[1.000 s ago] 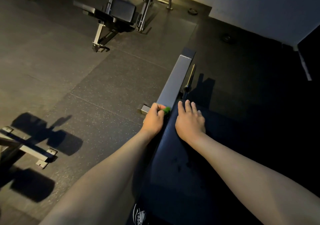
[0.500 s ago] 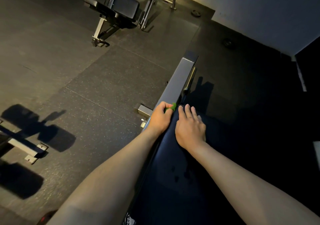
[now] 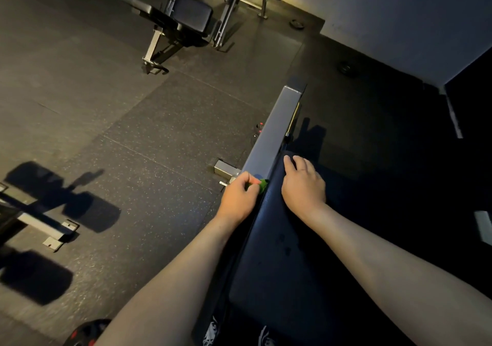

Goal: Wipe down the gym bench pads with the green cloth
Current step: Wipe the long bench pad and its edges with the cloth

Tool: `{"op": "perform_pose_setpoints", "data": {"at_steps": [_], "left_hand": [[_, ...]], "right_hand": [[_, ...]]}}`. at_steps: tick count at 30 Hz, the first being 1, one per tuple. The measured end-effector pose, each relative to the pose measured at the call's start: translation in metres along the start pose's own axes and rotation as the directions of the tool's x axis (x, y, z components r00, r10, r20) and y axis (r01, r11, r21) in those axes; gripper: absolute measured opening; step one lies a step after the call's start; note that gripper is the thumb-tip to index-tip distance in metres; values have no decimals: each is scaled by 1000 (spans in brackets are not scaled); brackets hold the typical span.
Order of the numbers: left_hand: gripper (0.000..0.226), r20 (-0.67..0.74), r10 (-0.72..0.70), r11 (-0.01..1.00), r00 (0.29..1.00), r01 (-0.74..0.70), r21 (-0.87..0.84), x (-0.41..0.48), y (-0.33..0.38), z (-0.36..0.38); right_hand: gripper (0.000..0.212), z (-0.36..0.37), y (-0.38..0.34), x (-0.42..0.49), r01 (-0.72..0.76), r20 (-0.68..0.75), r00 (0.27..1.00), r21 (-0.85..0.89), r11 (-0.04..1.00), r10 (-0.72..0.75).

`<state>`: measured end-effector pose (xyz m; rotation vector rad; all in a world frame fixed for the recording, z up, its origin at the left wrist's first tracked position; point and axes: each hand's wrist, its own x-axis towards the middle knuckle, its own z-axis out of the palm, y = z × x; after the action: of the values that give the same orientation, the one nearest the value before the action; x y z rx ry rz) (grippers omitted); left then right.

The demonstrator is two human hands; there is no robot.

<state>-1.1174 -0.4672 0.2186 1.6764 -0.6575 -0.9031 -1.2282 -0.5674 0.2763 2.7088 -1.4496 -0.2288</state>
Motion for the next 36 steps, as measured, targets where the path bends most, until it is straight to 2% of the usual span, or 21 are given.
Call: {"op": "perform_pose_setpoints", "data": {"at_steps": [2, 6, 8, 11, 13, 17, 23, 30, 36], "left_hand": [[10, 10, 31, 999, 999, -31, -24, 6, 2, 1], [32, -53, 108, 993, 993, -110, -41, 41, 8, 10], [39, -19, 111, 994, 994, -111, -17, 62, 18, 19], [41, 113, 37, 999, 993, -35, -25, 83, 28, 42], [29, 129, -22, 996, 991, 32, -78, 87, 29, 52], [5, 44, -15, 996, 999, 18, -83, 83, 26, 50], [23, -70, -44, 998, 997, 47, 42, 55, 36, 41], [22, -178, -80, 991, 981, 98, 93, 8, 30, 29], [21, -166, -76, 991, 983, 93, 96, -1, 27, 21]], "right_hand": [[55, 3, -4, -1, -24, -13, 1000, 0, 1000, 24], [54, 5, -6, 3, -26, -11, 1000, 3, 1000, 26], [53, 6, -8, 4, -27, -14, 1000, 16, 1000, 28], [53, 9, -7, 5, -40, -14, 999, 43, 998, 41], [52, 11, -5, 7, -47, -20, 999, 47, 998, 48], [51, 10, -5, 10, -47, -12, 999, 63, 997, 48], [49, 5, -7, 9, -49, 2, 999, 74, 996, 49], [53, 2, -7, 2, -40, 48, 998, 103, 994, 35], [54, 11, 2, -3, 6, 43, 999, 99, 995, -10]]}}
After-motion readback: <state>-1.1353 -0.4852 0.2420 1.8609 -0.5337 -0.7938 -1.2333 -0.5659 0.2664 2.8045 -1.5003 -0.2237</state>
